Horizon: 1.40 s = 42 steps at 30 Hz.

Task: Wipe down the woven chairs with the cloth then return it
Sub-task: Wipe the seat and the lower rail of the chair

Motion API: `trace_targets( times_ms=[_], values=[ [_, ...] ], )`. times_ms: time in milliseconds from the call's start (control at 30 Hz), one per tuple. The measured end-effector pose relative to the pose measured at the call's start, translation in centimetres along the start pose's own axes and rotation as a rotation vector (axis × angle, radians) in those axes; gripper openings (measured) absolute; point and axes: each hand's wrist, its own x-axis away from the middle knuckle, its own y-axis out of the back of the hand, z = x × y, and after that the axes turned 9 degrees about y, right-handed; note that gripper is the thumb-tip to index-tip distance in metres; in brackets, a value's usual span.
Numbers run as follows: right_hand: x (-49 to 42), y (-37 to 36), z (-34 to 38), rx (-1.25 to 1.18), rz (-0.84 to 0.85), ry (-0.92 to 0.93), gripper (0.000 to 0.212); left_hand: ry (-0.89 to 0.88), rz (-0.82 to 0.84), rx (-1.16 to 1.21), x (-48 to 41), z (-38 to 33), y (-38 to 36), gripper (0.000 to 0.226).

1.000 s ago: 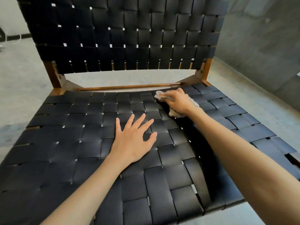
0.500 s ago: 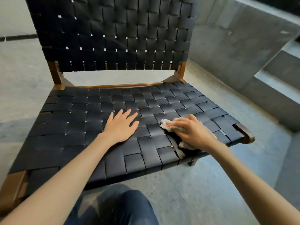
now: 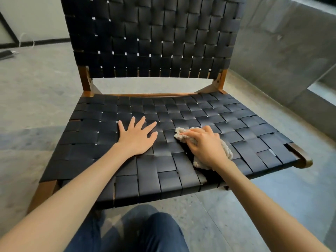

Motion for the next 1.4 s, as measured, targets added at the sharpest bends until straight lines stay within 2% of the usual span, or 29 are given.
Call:
trace_targets(
  times_ms=[433, 667, 833, 967, 1100, 1233, 1400],
  values=[
    [-19.8, -7.6, -4.4, -0.04, -0.016, 0.017, 0.033, 0.078, -0.195, 0.066, -3.5, 0.4, -2.3, 0.066],
    [-24.9, -9.6, -2.0, -0.195, 0.069, 0.112, 0.034, 0.1, -0.198, 0.08, -3.2, 0.2, -2.4, 0.067],
    [-22.4, -9.1, -1.0, -0.232, 0.093, 0.191, 0.033, 0.106, -0.195, 0.082, -3.1, 0.1, -1.9, 0.069],
    [-17.9, -7.4, 0.0, -0.273, 0.104, 0.197, 0.031, 0.147, -0.225, 0.154, -2.8, 0.0, -1.2, 0.06],
    [-12.4, -4.9, 1.3, -0.283, 0.149, 0.199, 0.029, 0.193, -0.171, 0.186, -2.2, 0.4, 0.0, 0.053],
    [-6.9, -2.5, 2.4, -0.294, 0.171, 0.263, 0.024, 0.111, -0.043, 0.107, -0.3, 1.4, 1.1, 0.051],
    [-1.4, 0.0, 4.2, -0.25, 0.17, 0.216, 0.026, -0.006, -0.016, 0.083, 3.6, 4.3, 1.5, 0.051]
  ],
)
